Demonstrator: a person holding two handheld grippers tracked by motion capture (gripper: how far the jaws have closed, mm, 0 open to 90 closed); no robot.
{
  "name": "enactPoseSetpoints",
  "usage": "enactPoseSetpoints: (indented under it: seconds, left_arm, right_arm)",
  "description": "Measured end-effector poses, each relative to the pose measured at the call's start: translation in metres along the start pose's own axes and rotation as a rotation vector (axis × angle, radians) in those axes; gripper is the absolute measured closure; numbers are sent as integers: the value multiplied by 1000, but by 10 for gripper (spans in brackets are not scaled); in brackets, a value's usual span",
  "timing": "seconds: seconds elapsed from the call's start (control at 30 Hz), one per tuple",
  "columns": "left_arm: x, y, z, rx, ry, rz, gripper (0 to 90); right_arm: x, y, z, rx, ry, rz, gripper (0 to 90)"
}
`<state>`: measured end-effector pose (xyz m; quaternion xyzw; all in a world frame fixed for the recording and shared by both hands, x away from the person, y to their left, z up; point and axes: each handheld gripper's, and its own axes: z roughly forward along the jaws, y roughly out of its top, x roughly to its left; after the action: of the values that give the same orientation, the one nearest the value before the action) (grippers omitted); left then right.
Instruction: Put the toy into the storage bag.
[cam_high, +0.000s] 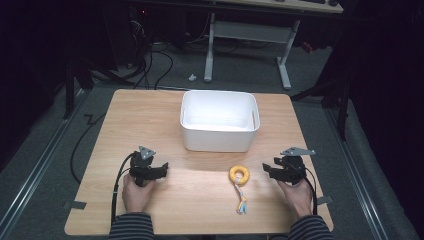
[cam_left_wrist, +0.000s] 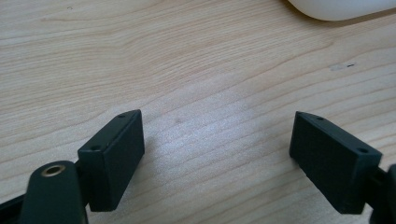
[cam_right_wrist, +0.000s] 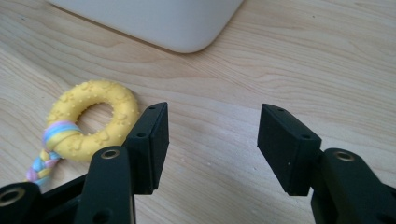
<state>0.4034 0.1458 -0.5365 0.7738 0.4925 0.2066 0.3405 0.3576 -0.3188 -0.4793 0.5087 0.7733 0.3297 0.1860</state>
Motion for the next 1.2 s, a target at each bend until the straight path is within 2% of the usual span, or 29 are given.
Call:
enactPoseSetpoints:
  seconds: [0.17, 0.33, 0.5, 0.63, 0.73, 0.9, 1.0, 1.2]
  left_arm:
    - [0, 0, 0, 0, 0, 0, 183]
    - [0, 0, 0, -1, 2, -1, 184]
    - [0, -1, -1, -1, 3, -2, 184]
    - [0, -1, -1, -2, 3, -3, 184]
    - [0, -1, -1, -2, 3, -3, 184]
    - [0, -1, -1, -2, 3, -3, 184]
    - [0, -1, -1, -2, 4, -3, 184]
    - [0, -1, -1, -2, 4, -3, 184]
  right_arm:
    - [6, 6, -1, -1, 22, -14, 437]
    - [17, 14, 3, 20, 48, -55, 437]
    - [24, 19, 6, 18, 50, -84, 435]
    - [32, 22, 10, 37, 75, -108, 437]
    - [41, 27, 17, 66, 91, -147, 440]
    - [48, 30, 24, 90, 102, -162, 447]
    - [54, 32, 31, 126, 104, -183, 464]
    - [58, 33, 42, 168, 109, -201, 494]
